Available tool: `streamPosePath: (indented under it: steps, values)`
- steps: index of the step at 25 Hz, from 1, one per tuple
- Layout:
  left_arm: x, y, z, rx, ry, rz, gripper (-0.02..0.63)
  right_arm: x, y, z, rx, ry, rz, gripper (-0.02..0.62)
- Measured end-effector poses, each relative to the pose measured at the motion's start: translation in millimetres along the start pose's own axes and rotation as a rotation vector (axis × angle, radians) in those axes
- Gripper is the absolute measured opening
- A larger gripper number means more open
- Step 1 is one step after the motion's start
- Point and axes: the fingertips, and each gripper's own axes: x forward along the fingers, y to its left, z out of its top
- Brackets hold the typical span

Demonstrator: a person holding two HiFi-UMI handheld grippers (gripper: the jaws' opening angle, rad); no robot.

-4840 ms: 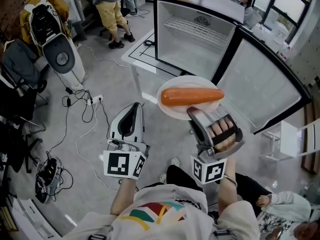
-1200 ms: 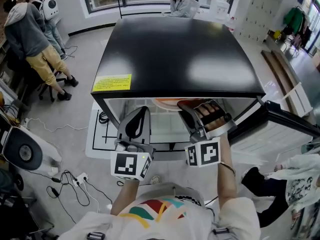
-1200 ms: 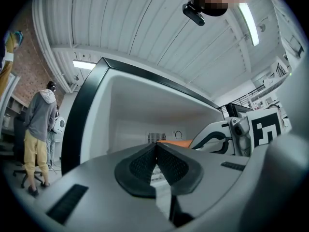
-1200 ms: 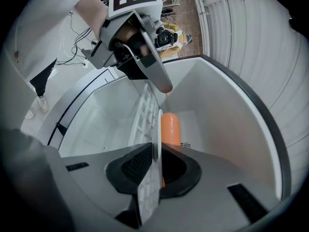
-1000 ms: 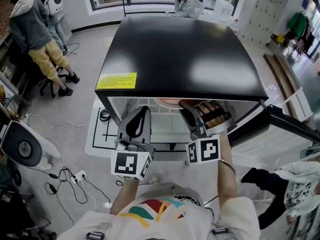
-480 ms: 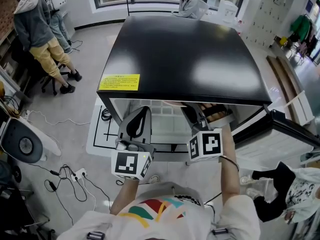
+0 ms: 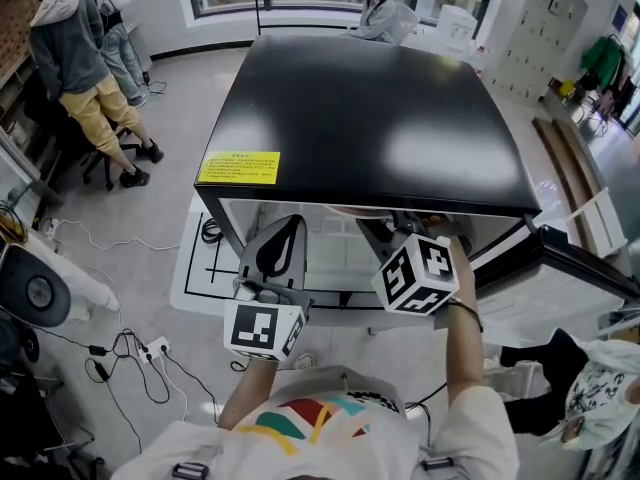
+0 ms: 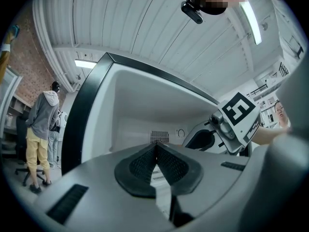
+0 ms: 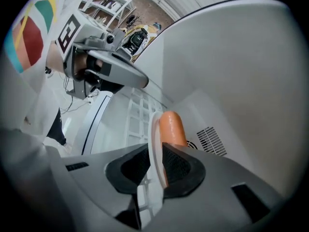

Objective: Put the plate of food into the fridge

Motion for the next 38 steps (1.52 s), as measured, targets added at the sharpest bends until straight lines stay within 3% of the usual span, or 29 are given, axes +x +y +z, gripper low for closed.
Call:
streamPosePath:
  steps: [7, 12, 22, 25, 33, 38]
  values:
    - [0.5, -0.8, 7.8, -0.026, -0.019, -0.004, 0.006, -7.7, -5.7, 5.1, 0.140, -0.059, 0.113, 0.049]
    - [0.4, -0.2, 7.8, -0.022, -0.021, 0.006, 0.006, -8.6, 3.0, 6.4, 0.160, -0.050, 0.211, 0.067]
    - [4.5, -5.3, 12.0, -0.012, -0.024, -0.008, 0.006, -12.6, 6.8, 16.5, 0.190, -0.112, 0.198, 0.115]
    - [5.0, -6.1, 12.9, -0.011, -0.025, -0.012, 0.006, -20.4, 1.0, 26.0, 0.241, -0.193, 0.197, 0.115]
    - [4.3, -8.3, 17.8, -0.005, -0.034, -0.013, 0.006, -44.4, -22.1, 39.6, 0.297, -0.314, 0.062, 0.114]
    - [4.3, -9.8, 23.7, 0.007, -0.044, -0.017, 0.006, -62.6, -35.1, 41.1, 0.277, -0.362, -0.106, 0.106]
